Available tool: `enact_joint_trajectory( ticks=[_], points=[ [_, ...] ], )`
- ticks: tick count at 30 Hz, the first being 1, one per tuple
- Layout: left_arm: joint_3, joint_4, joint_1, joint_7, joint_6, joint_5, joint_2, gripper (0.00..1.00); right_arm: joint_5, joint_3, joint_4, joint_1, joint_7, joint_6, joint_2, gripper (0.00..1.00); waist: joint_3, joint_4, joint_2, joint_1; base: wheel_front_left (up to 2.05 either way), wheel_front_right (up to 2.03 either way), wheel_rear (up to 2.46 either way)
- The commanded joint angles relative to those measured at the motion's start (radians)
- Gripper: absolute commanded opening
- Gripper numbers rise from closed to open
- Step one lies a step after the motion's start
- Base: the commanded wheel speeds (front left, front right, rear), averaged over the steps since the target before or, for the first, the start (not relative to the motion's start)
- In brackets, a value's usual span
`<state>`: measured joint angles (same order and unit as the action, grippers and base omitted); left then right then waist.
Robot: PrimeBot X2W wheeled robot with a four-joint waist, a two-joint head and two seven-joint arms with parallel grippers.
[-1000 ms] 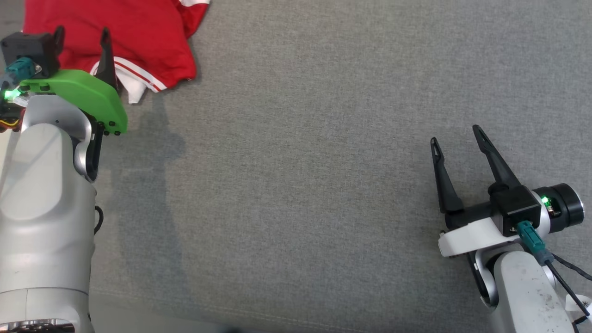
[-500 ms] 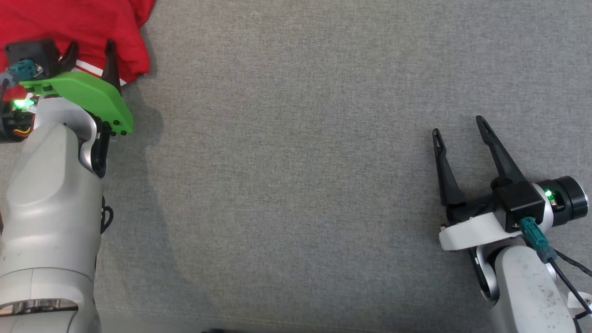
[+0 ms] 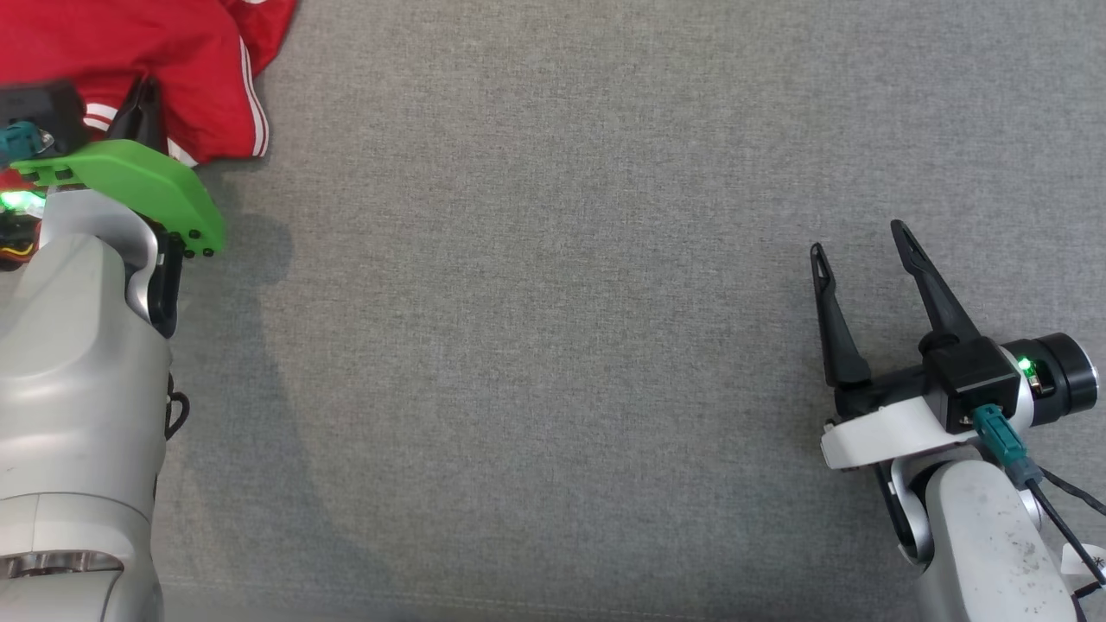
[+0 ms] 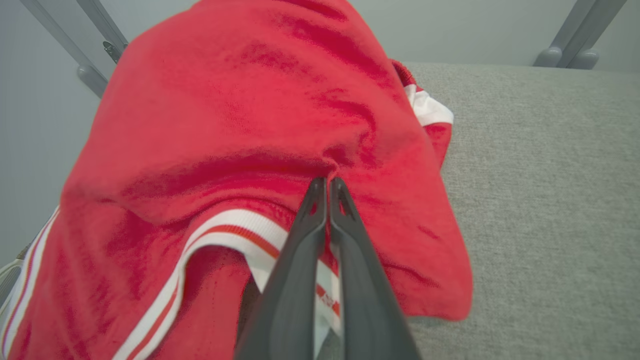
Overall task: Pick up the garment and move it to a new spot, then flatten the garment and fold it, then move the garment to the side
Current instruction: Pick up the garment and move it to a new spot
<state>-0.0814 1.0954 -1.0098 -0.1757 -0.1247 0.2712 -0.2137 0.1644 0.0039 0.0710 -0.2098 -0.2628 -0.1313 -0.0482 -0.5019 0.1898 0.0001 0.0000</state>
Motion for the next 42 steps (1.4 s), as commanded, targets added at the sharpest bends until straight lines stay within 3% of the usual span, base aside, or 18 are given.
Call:
enact_joint_trajectory(
  ticks=[1,14,25,34,42],
  points=[
    [-0.007,-0.001,-0.02,-0.014,-0.005,0.002,-0.015,0.0,-0.009,-0.002,0.003,0.001,-0.003,0.001,-0.004,1.0,0.013,0.002,-0.0001,0.0,0.0,0.0,0.0],
    [-0.087,-0.086,-0.057,-0.078,-0.005,-0.05,-0.08,0.0,-0.075,0.01,0.032,0.024,-0.003,0.001,-0.004,1.0,0.154,-0.005,-0.0001,0.0,0.0,0.0,0.0],
    [-0.215,-0.261,-0.114,-0.02,-0.006,-0.095,-0.131,0.0,-0.183,-0.016,0.063,0.066,-0.003,0.001,-0.004,1.0,0.324,-0.107,-0.0001,0.0,0.0,0.0,0.0],
    [-0.381,-0.532,-0.143,0.107,-0.005,0.016,-0.081,0.0,-0.246,-0.054,0.079,0.094,-0.003,0.001,-0.004,1.0,0.407,-0.247,-0.0001,0.0,0.0,0.0,0.0],
    [-0.412,-0.748,-0.071,0.191,-0.003,0.162,-0.024,0.0,-0.255,-0.095,0.073,0.101,-0.003,0.001,-0.003,1.0,0.372,-0.354,-0.0001,0.0,0.0,0.0,0.0]
  ],
)
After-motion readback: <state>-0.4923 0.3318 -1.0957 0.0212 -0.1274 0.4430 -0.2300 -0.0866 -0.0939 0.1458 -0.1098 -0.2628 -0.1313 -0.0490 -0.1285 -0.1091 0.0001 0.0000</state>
